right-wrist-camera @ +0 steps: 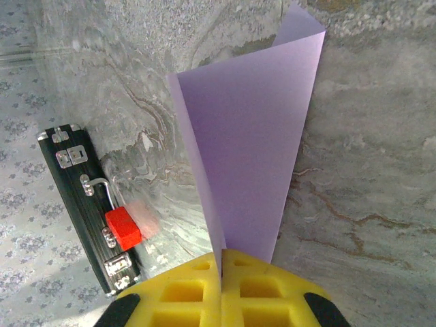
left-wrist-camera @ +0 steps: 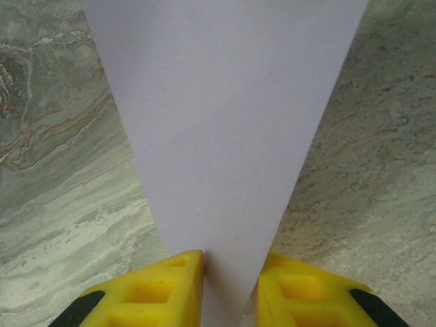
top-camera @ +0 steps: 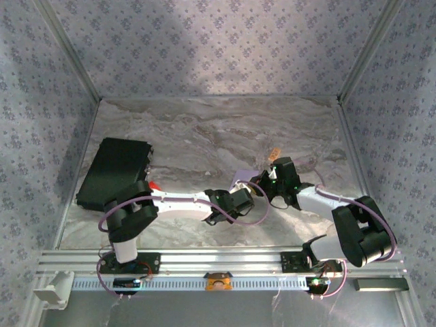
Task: Fold a paper plane with a square sheet of paper (pick it up from the middle)
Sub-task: Fold the wing for the fifth time at the center of the table.
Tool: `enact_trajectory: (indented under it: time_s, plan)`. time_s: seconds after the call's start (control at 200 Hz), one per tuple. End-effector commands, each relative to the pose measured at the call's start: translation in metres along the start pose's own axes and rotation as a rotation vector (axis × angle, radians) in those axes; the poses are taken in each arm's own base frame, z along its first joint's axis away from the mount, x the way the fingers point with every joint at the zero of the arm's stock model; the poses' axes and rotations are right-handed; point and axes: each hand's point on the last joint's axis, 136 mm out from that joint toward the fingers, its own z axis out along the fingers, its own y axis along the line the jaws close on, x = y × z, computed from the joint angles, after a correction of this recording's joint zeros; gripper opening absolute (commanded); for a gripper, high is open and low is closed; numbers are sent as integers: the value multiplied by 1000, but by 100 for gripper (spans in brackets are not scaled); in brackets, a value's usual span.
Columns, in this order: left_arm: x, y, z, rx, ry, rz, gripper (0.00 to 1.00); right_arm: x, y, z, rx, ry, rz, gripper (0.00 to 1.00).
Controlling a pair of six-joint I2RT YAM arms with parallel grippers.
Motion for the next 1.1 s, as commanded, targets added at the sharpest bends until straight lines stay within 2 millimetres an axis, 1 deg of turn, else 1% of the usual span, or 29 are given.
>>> enact_trajectory:
  time_s: [0.0, 0.365, 0.455, 0.685, 1.094]
  plan:
    - [-16, -2, -10, 2, -53, -4, 24, -1, -1, -1, 6, 1, 23, 4]
    - [-17, -4, -12, 13, -66, -5, 25, -1, -2, -1, 5, -2, 25, 3]
    - [-16, -5, -11, 15, -60, -1, 22, -1, -1, -1, 4, -1, 25, 3]
    - [-12, -3, -7, -4, -45, 5, 21, -1, -1, -1, 3, 0, 25, 4]
    - [-10, 0, -6, -24, -37, 9, 21, -2, 1, -2, 1, -2, 24, 4]
